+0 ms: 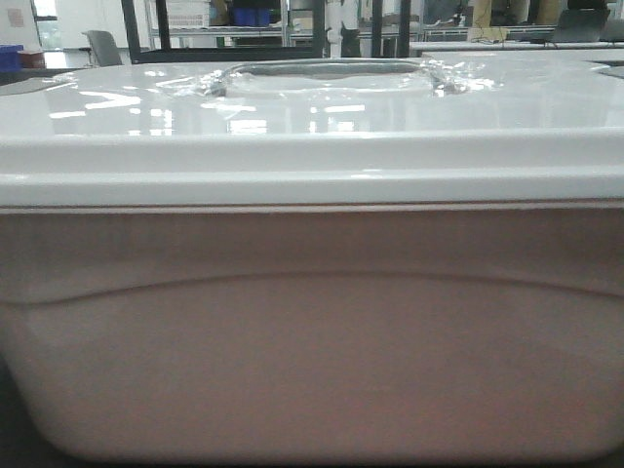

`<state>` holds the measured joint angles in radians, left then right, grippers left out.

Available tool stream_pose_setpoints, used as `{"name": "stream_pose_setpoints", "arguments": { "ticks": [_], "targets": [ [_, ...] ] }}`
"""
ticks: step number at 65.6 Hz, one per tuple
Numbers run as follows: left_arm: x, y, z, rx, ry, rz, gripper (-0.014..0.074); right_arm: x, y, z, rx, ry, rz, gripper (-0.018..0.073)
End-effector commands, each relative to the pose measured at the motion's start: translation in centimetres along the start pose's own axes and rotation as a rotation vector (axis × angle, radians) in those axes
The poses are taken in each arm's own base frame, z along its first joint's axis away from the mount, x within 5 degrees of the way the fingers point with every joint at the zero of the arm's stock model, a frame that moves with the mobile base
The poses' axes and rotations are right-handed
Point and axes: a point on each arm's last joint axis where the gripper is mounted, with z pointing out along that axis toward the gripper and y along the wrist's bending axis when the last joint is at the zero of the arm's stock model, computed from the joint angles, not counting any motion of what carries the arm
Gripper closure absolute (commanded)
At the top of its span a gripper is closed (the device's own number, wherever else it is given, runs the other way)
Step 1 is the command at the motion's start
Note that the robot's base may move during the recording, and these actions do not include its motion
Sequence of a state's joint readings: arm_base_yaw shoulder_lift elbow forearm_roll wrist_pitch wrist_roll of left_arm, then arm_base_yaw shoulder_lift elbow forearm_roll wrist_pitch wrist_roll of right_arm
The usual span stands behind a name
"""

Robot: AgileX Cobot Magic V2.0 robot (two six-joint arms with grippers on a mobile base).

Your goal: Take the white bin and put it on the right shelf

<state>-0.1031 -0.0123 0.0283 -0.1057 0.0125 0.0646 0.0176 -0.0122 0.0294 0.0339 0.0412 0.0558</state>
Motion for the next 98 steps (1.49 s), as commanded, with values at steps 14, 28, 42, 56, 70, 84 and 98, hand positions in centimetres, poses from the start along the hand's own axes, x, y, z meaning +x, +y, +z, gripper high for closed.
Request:
{"name": "stream_pose_setpoints", "arguments": {
  "ticks": [14,28,42,56,70,84,98],
  "targets": [
    [-0.8,0.0,-0.1,-0.004,-0.095,0.001,0.0715,-1.0,0.1,-0.2,-0.008,-0.108,-0.015,0.0529],
    [-0.8,0.0,-0.1,-0.004,-0.095,0.001,0.0715,-1.0,0.1,-0.2,-0.008,-0.108,-0.015,0.0529],
    [-0.8,0.0,-0.1,-0.004,-0.095,0.001,0.0715,-1.0,0.1,-0.2,-0.008,-0.108,-0.015,0.0529],
    [-0.8,0.0,-0.1,-0.004,-0.095,0.001,0.0715,-1.0,0.1,-0.2,-0.008,-0.108,-0.015,0.0529],
    [-0.8,0.0,-0.1,-0.004,-0.095,0.001,0.0715,-1.0,0.1,-0.2,-0.008,-0.108,-0.015,0.0529],
    [-1.4,0.0,-0.2,-0.003,-0.113,0.001,0.0715,-1.5,0.1,-0.3,-0.009,-0.120,-0.015,0.0529],
    [-5.3,-0.2,-0.6,0.008,-0.125,0.001,0.0715,-5.5,0.5,-1.0,-0.012,-0.127,-0.015,0.0529]
  ]
}}
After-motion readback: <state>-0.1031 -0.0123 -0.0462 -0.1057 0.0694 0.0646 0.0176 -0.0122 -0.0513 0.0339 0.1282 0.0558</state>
